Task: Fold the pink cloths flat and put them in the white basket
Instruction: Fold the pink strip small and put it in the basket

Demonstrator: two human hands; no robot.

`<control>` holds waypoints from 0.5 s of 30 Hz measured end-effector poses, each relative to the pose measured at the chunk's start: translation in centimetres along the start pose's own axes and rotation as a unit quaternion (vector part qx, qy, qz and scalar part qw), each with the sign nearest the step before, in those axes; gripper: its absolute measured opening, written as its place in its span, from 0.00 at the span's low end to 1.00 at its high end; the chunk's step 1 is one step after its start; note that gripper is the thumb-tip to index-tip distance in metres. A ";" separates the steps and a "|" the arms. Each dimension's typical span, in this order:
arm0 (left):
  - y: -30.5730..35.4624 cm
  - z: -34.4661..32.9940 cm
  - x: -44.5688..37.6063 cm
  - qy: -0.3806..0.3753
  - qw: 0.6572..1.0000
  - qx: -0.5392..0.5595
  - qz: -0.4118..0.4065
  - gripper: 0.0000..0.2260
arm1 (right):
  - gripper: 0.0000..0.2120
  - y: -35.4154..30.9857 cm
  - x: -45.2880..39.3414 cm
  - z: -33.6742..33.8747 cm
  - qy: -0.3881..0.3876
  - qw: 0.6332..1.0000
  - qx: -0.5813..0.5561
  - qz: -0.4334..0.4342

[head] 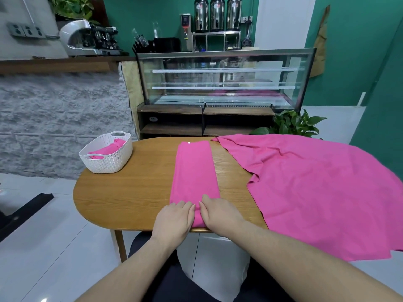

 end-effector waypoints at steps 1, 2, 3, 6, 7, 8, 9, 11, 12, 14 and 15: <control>0.1 0.2 -0.2 -0.012 1.000 0.004 0.005 0.18 | 0.11 0.0 0.3 0.0 0.020 1.000 -0.005 0.017; 0.3 0.6 -0.4 -0.019 1.000 0.018 0.011 0.15 | 0.11 0.1 0.6 -0.1 0.044 0.999 0.005 0.024; 0.5 0.7 -0.7 -0.016 0.999 0.039 0.019 0.14 | 0.11 0.3 1.0 -0.3 0.065 0.997 0.024 0.027; 0.4 0.5 -1.1 -0.015 0.995 0.078 0.060 0.16 | 0.14 0.6 1.3 -1.0 0.109 0.990 0.077 0.054; 0.4 0.6 -1.2 -0.019 0.995 0.070 0.064 0.18 | 0.14 0.6 1.1 -0.9 0.111 0.989 0.077 0.053; 0.5 0.7 -1.4 -0.027 0.997 0.045 0.052 0.21 | 0.15 0.7 0.8 -1.0 0.113 0.989 0.079 0.050; 0.6 0.7 -1.5 -0.031 0.999 -0.002 0.027 0.22 | 0.16 0.6 0.5 -0.8 0.111 0.990 0.076 0.047; 0.6 0.7 -1.2 -0.028 0.997 -0.070 0.015 0.20 | 0.17 0.7 -0.2 -0.7 0.086 0.994 0.060 0.033; 0.6 0.7 -0.9 -0.020 0.997 -0.079 0.016 0.17 | 0.17 0.7 -0.4 -0.7 0.064 0.996 0.054 0.020; 0.5 0.6 -0.3 0.007 0.998 -0.068 0.011 0.14 | 0.21 0.3 -0.7 -0.3 0.017 0.999 0.043 0.008; 0.4 0.6 -0.2 0.017 0.998 -0.057 0.006 0.13 | 0.23 -0.1 -0.8 0.0 0.016 0.999 0.030 0.008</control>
Point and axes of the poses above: each hand's wrist, its own x-axis away from the middle knuckle, its own z-axis out of the back of the hand, y = z × x, the point moved 2 cm from there along -x, towards the middle knuckle, and after that the axes turned 3 degrees about -z, right-handed, at the moved point
